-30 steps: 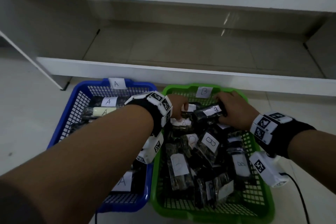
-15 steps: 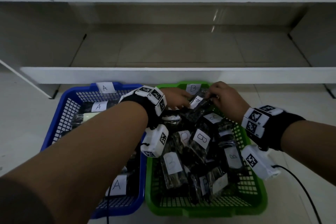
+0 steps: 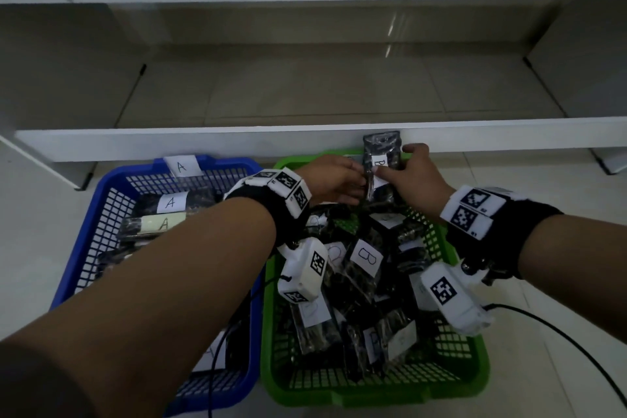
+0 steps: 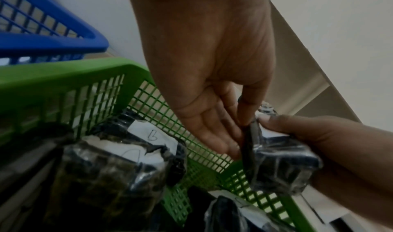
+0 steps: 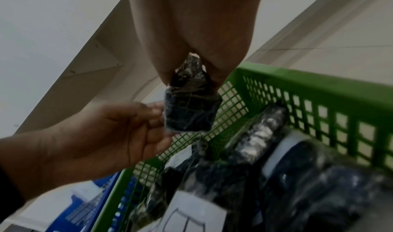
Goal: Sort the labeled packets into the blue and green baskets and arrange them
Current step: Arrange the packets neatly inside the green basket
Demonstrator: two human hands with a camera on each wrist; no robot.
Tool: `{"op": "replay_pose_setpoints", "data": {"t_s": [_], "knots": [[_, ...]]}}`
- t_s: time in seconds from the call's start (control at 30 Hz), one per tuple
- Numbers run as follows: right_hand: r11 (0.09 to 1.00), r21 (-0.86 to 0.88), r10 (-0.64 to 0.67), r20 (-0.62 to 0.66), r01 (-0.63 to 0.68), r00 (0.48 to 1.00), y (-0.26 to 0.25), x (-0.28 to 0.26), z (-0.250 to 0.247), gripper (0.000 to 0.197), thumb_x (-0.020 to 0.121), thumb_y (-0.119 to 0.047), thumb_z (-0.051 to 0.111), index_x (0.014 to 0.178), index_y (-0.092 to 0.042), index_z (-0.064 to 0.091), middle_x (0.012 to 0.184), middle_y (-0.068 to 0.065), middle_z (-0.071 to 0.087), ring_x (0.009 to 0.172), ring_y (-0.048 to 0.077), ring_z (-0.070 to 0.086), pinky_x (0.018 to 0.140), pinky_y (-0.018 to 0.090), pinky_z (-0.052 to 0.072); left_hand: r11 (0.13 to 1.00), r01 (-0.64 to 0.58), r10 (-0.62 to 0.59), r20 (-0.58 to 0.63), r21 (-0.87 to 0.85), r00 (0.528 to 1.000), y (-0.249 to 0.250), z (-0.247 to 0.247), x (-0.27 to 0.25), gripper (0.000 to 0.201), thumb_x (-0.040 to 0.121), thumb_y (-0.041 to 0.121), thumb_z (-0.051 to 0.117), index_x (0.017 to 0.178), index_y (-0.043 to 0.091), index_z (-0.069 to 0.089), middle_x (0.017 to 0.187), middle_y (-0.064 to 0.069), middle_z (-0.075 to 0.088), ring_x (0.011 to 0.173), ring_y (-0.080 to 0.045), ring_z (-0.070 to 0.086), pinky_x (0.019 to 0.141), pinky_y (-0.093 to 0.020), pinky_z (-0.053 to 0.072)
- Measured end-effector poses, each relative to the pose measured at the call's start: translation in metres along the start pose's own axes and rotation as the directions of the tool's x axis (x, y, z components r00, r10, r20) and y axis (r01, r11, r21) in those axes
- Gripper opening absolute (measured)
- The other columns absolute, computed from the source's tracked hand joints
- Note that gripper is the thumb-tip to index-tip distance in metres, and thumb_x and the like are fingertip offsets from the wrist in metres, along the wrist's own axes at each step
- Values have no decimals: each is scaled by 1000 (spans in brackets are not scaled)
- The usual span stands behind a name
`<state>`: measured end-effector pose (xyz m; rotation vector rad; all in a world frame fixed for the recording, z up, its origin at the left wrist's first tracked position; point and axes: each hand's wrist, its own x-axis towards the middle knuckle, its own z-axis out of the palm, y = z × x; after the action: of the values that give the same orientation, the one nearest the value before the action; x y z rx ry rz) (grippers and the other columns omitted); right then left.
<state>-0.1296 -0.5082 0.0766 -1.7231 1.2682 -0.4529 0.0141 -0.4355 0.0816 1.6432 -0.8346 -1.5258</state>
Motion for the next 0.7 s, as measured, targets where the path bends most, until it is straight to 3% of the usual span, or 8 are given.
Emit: {"op": "replay_pose_setpoints", "data": {"t_s": [0.07, 0.17, 0.23, 0.33, 0.4, 0.5, 0.6, 0.7], "knots": [[1000, -3, 0, -21, -1, 1000, 3, 5, -11, 63, 79, -23, 74, 123, -2, 35, 108, 10, 58, 94, 23, 60, 76, 33, 50, 974, -2, 2, 2, 227, 1000, -2, 2, 5, 26, 91, 7, 54, 117, 10, 60, 110, -12, 65, 93, -25, 65, 73, -28, 55], [998, -56, -26, -35, 24, 999, 8, 8, -30, 53, 75, -20, 77, 112, -11, 40, 102, 9, 62, 84, 24, 64, 71, 39, 55, 681, -73, 74, 30, 729, 997, -9, 7, 9, 39, 94, 18, 49, 132, 21, 54, 132, -8, 55, 114, -26, 56, 83, -23, 45], [995, -78, -61, 4, 62, 998, 9, 8, -40, 44, 75, -17, 76, 108, -17, 46, 97, 9, 65, 80, 25, 65, 67, 42, 57, 517, -124, 73, 101, 847, 992, -16, 15, 13, 40, 96, 27, 49, 135, 21, 50, 137, -8, 51, 121, -25, 51, 91, -23, 40], [979, -151, -129, 60, 137, 990, 10, 5, -47, 40, 78, -18, 73, 115, -21, 58, 92, 2, 62, 80, 17, 62, 67, 27, 52, 357, -201, 81, 184, 912, 980, -22, 34, 21, 52, 94, 50, 46, 138, 23, 46, 137, -10, 51, 124, -28, 48, 97, -30, 39], [959, -222, -165, 64, 176, 984, 11, 5, -49, 40, 81, -20, 71, 119, -19, 60, 95, 2, 61, 87, 18, 60, 75, 25, 46, 358, -247, 56, 244, 900, 968, -19, 45, 26, 62, 91, 60, 43, 142, 26, 40, 143, -9, 45, 129, -29, 43, 103, -33, 35], [942, -268, -188, 84, 204, 979, 12, 3, -48, 37, 84, -18, 63, 121, -17, 60, 103, 3, 64, 94, 20, 60, 83, 29, 48, 402, -247, -100, 310, 882, 945, -18, 59, 27, 74, 88, 66, 42, 149, 27, 24, 155, -4, 26, 140, -25, 28, 111, -33, 25], [946, -270, -153, 112, 178, 982, 13, 3, -48, 31, 85, -16, 58, 116, -15, 59, 103, 3, 62, 87, 25, 63, 79, 36, 53, 407, -222, -65, 270, 886, 961, -21, 64, 29, 67, 84, 57, 58, 141, 30, 36, 146, -7, 37, 133, -25, 35, 101, -28, 34], [950, -264, -142, 118, 169, 983, 15, 6, -50, 18, 82, -13, 60, 100, -12, 59, 100, 9, 66, 79, 28, 66, 75, 39, 55, 518, -164, -59, 226, 840, 972, -12, 63, 26, 56, 83, 37, 66, 133, 21, 46, 132, -6, 48, 114, -20, 48, 83, -20, 40]]}}
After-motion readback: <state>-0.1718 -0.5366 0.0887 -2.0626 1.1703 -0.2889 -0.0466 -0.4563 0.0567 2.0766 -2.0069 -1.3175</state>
